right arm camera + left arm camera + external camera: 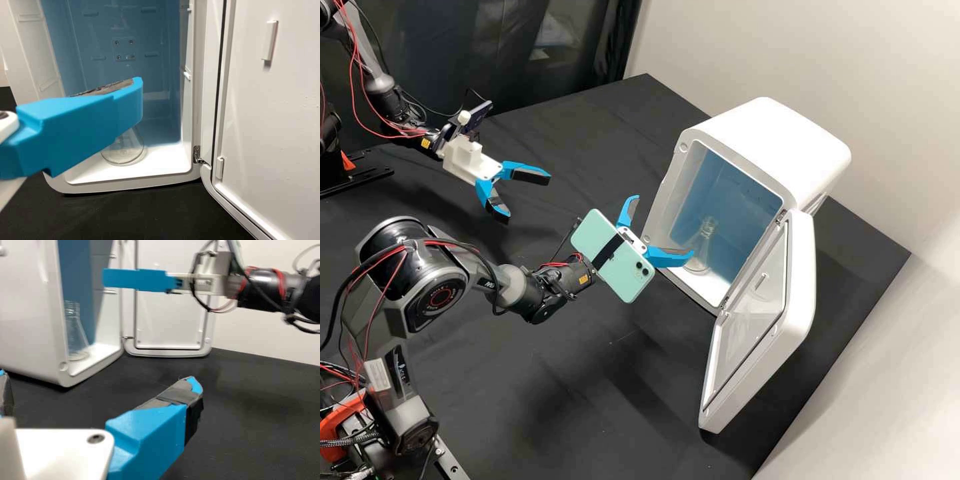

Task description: Take the flask out of the incubator

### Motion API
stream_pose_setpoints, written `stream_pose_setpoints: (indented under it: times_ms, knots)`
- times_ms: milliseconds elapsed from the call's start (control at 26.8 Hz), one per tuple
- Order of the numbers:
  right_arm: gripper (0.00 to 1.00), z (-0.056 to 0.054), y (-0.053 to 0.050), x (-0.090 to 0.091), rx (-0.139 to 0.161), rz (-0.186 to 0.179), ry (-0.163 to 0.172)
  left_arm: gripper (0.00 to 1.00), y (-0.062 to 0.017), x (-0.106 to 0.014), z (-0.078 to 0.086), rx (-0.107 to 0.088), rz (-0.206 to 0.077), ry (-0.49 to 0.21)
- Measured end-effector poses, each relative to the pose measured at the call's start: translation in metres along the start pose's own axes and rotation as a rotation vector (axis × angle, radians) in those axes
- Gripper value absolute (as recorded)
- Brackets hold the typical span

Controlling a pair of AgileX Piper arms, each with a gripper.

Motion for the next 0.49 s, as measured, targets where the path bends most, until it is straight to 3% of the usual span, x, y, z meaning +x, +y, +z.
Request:
stream_pose_setpoints:
  times_ms: [187, 485]
  knots:
    - [1.00, 0.0000, 0.0000, 0.0000, 0.000, 0.000, 0.000, 1.00, 0.0022, -0.0013, -0.0039, -0.009, 0.015, 0.012]
    - [1.00, 0.0000, 0.0000, 0.0000, 0.006, 0.000, 0.000, 1.00, 0.0007, -0.0013, -0.0012, 0.006, -0.002, -0.017]
